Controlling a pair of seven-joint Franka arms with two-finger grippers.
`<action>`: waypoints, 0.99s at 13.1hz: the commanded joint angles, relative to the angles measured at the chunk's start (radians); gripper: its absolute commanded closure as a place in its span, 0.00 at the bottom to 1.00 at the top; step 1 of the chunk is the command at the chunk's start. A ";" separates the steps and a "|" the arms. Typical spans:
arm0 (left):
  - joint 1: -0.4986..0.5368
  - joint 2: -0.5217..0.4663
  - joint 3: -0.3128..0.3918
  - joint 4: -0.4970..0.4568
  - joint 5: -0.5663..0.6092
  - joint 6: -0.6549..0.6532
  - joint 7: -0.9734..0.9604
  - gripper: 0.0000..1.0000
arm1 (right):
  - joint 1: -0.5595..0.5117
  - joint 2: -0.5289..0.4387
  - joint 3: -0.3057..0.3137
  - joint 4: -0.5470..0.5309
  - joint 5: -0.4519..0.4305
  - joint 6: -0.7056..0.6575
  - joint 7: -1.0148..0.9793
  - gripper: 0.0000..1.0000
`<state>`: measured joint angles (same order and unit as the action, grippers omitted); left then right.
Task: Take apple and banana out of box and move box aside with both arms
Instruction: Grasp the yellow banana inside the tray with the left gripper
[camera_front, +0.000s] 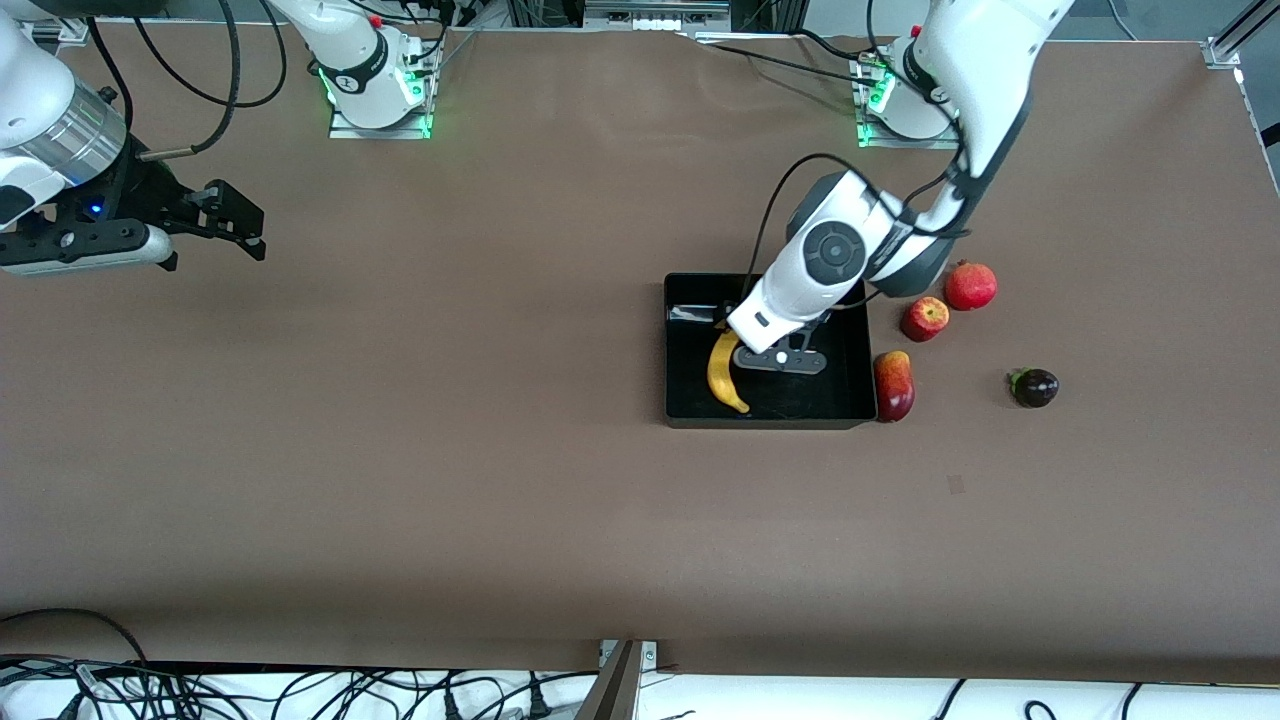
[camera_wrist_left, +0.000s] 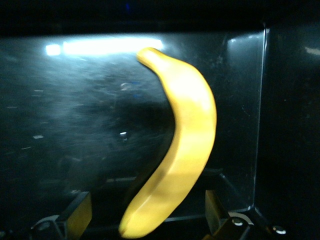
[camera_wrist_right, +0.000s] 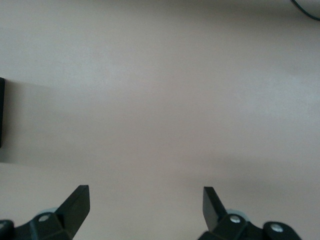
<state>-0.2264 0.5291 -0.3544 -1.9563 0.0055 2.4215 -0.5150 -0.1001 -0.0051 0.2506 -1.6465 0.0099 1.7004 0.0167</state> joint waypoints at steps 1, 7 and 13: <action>-0.031 0.073 0.008 0.028 0.063 0.065 -0.072 0.00 | 0.000 -0.003 -0.002 0.014 -0.010 -0.016 0.000 0.00; -0.045 0.104 0.008 0.028 0.180 0.077 -0.137 0.68 | -0.001 -0.001 -0.004 0.014 -0.010 -0.008 0.002 0.00; -0.030 0.060 0.011 0.040 0.180 0.067 -0.137 1.00 | -0.001 0.001 -0.004 0.014 -0.010 -0.011 0.002 0.00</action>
<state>-0.2598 0.6225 -0.3485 -1.9216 0.1580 2.5067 -0.6322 -0.1004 -0.0052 0.2473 -1.6465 0.0098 1.7009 0.0168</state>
